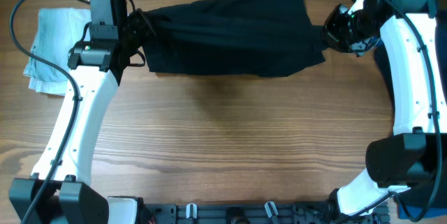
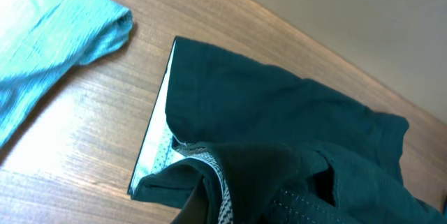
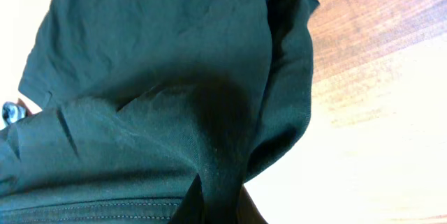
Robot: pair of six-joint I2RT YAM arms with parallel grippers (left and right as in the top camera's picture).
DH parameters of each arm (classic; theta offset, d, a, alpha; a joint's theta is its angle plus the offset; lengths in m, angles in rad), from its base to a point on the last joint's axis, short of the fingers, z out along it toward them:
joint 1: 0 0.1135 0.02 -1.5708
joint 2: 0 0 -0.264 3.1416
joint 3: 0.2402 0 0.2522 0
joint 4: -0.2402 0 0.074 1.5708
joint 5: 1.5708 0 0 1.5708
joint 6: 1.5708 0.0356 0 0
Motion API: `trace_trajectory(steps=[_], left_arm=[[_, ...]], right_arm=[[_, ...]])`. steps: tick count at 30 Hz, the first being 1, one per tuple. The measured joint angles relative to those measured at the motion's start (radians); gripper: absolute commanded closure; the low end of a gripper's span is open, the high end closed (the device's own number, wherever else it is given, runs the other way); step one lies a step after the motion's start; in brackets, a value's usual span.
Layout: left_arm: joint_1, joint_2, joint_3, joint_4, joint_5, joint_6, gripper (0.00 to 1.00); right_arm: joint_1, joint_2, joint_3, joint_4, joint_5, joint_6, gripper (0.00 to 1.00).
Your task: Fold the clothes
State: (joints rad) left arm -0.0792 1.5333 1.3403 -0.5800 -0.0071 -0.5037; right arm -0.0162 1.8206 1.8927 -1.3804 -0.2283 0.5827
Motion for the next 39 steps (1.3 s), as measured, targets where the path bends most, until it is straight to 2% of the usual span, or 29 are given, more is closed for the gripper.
trace_trajectory(steps=[9, 14, 19, 22, 30, 39], left_arm=[[0.0, -0.017, 0.0, -0.144, 0.006, -0.003, 0.96], [0.0, -0.137, 0.0, -0.213, 0.019, -0.013, 0.96], [0.0, -0.257, 0.002, -0.349, 0.035, -0.033, 0.96], [0.0, -0.264, 0.002, -0.456, 0.042, -0.037, 0.96], [0.0, -0.266, 0.002, -0.619, 0.058, -0.042, 0.94], [0.0, -0.285, 0.002, -0.68, 0.057, -0.077, 0.96]], right_arm=[[0.0, -0.021, 0.003, -0.048, 0.01, -0.008, 0.96], [0.0, -0.145, 0.003, -0.072, 0.023, -0.013, 0.96], [0.0, -0.2, 0.01, -0.182, 0.041, -0.026, 0.96], [0.0, -0.2, 0.01, -0.225, 0.043, -0.042, 0.96], [0.0, -0.212, 0.01, -0.232, 0.034, -0.087, 0.96], [0.0, -0.186, 0.01, -0.205, 0.031, -0.098, 0.96]])
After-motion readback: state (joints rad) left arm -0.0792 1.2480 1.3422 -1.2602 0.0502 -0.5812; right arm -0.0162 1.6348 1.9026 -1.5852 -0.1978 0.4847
